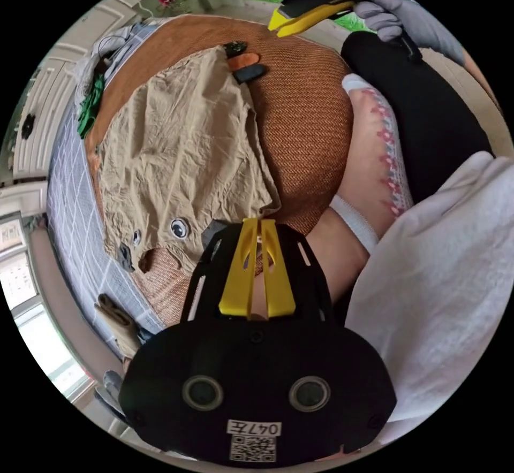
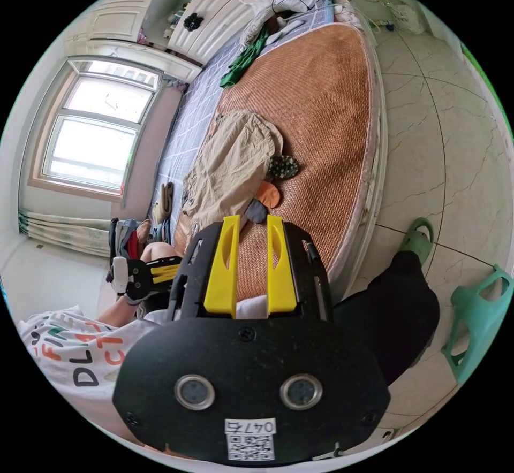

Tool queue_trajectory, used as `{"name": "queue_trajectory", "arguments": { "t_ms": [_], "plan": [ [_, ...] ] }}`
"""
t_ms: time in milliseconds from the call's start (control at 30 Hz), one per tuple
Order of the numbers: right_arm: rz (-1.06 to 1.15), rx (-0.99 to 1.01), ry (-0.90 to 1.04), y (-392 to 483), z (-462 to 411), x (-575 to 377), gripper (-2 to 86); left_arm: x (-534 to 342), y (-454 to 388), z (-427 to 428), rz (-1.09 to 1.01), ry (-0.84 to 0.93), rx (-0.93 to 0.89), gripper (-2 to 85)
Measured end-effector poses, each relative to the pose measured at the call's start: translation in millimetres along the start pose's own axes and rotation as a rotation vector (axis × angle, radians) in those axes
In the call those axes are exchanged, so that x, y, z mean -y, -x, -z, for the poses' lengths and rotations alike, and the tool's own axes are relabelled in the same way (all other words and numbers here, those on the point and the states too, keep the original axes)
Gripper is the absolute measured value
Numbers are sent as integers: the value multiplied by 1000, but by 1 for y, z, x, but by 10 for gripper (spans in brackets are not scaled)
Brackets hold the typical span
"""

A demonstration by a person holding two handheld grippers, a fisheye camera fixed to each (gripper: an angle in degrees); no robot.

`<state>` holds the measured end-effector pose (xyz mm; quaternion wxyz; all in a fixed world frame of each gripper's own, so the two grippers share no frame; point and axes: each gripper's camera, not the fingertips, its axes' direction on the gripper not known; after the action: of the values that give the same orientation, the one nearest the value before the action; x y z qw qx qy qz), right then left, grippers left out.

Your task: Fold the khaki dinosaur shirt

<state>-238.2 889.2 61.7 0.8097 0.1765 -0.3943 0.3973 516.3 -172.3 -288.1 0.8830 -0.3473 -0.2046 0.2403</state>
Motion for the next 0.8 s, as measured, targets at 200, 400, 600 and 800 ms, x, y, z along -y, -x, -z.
{"name": "queue_trajectory", "arguments": {
  "t_ms": [200,400,600,800],
  "plan": [
    [-14,4,19,-23,-31,-5,53,-39,45,19,96,-270,-217,-7],
    [-108,51,17,-52,-57,-24,73,-80,91,14,225,-452,-351,-7],
    [-189,157,-11,-73,-83,-52,69,-97,116,-11,255,-519,-394,-7],
    [-127,305,-87,-62,-81,-67,-8,-96,126,-46,240,-502,-374,-7]
  ]
}}
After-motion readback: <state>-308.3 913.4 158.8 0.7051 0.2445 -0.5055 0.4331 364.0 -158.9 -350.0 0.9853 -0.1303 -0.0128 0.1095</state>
